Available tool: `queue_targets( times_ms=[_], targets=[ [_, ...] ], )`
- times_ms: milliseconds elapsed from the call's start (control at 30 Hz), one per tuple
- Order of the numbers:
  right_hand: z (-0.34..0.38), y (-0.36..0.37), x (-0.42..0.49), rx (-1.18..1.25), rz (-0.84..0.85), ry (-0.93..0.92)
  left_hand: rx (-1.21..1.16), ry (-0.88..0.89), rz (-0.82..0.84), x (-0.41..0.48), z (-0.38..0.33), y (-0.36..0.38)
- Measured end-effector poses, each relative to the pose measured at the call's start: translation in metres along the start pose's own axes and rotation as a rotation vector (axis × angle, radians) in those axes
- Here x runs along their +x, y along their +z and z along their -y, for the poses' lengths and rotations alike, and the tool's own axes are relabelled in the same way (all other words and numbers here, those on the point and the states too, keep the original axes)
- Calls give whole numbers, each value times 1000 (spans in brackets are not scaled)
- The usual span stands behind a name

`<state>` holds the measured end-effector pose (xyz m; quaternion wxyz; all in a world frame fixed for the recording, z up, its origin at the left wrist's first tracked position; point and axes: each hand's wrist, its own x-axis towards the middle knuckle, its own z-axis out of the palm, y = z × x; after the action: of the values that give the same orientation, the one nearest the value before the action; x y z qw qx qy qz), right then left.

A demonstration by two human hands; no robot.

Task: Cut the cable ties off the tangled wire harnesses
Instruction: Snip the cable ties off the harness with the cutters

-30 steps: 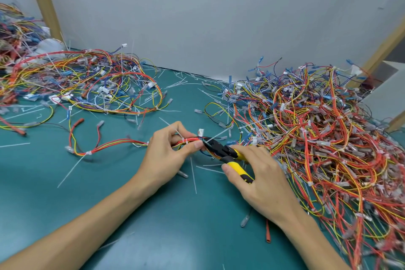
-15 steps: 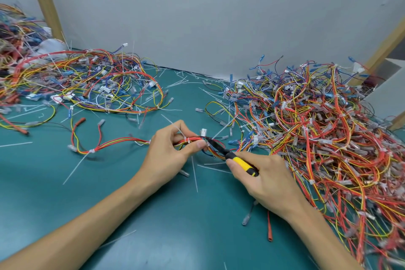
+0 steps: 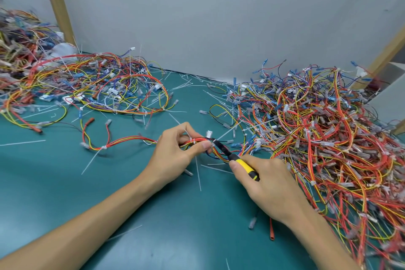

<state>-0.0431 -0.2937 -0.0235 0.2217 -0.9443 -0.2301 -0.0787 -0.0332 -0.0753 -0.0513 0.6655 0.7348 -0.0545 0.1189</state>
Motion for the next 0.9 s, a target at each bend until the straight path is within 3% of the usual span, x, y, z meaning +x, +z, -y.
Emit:
queue_targets(
  times_ms=[667, 900],
  targets=[
    [4, 6, 2, -137, -97, 20, 21, -13, 24, 0, 0, 1],
    [5, 6, -1, -36, -52, 40, 13, -32, 3, 0, -1, 1]
  ],
)
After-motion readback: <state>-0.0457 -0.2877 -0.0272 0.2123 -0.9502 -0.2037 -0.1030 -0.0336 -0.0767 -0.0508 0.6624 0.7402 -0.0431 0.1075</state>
